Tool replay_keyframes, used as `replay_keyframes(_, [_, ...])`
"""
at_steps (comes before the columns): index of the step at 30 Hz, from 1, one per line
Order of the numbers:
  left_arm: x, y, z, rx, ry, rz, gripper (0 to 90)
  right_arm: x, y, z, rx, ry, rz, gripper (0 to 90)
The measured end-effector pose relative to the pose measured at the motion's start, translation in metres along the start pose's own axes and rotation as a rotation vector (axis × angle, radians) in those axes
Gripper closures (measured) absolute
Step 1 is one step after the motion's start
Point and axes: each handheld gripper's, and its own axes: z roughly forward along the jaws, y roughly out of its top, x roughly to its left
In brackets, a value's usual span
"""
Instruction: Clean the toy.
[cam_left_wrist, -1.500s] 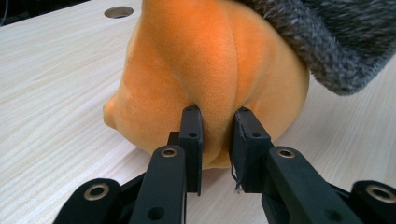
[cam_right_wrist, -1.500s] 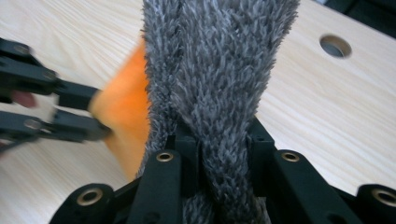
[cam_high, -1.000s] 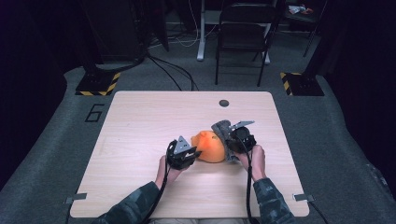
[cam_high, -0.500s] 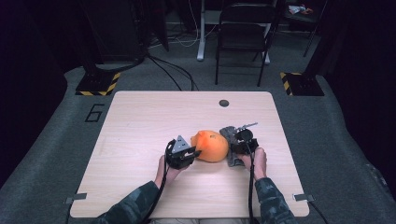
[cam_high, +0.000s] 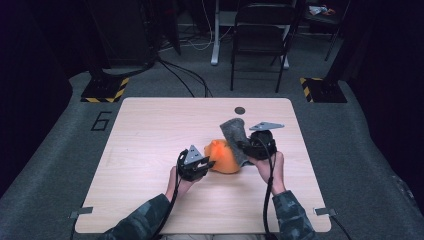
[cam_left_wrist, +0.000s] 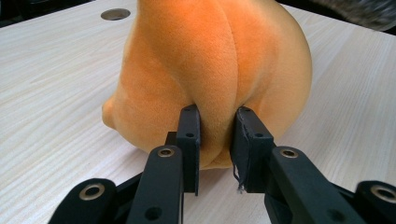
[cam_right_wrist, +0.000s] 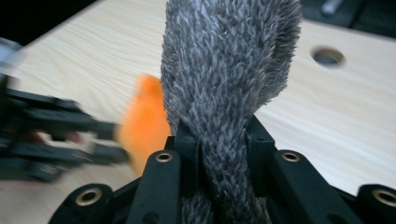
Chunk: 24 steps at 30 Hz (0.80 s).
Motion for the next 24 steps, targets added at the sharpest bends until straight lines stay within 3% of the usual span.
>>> replay_keyframes(1, [0.0,0.0,0.0,0.005,-0.003,0.002,73.6,0.016,0.003,0.005,-0.006,0.019,-0.035,71.7])
replay_keyframes(2, [-0.001,0.0,0.0,0.004,-0.001,-0.001,73.6,0.024,0.003,0.009,0.007,0.024,-0.06,71.7])
replay_keyframes(5, [-0.003,0.002,0.0,0.013,0.011,0.031,73.6,0.031,0.0,0.018,0.034,0.025,-0.093,71.7])
replay_keyframes(6, [-0.003,0.001,0.001,0.016,0.008,0.022,73.6,0.035,-0.006,0.03,0.072,-0.021,-0.139,71.3])
replay_keyframes(8, [-0.003,0.0,0.001,0.015,0.002,0.023,73.7,0.031,-0.009,0.032,0.085,-0.033,-0.114,71.1])
replay_keyframes(11, [-0.003,0.0,0.001,0.015,0.004,0.027,73.8,0.022,-0.009,0.031,0.103,-0.068,-0.13,71.0])
replay_keyframes(13, [-0.003,-0.001,0.0,0.02,0.0,0.029,73.7,0.018,-0.011,0.032,0.115,-0.067,-0.11,71.0])
replay_keyframes(18, [-0.003,-0.001,0.0,0.016,-0.001,0.03,73.8,0.01,-0.015,0.034,0.14,-0.095,-0.124,71.0])
replay_keyframes(24, [-0.003,-0.001,0.0,0.014,-0.005,0.026,73.8,-0.01,-0.023,0.038,0.186,-0.132,-0.079,71.0])
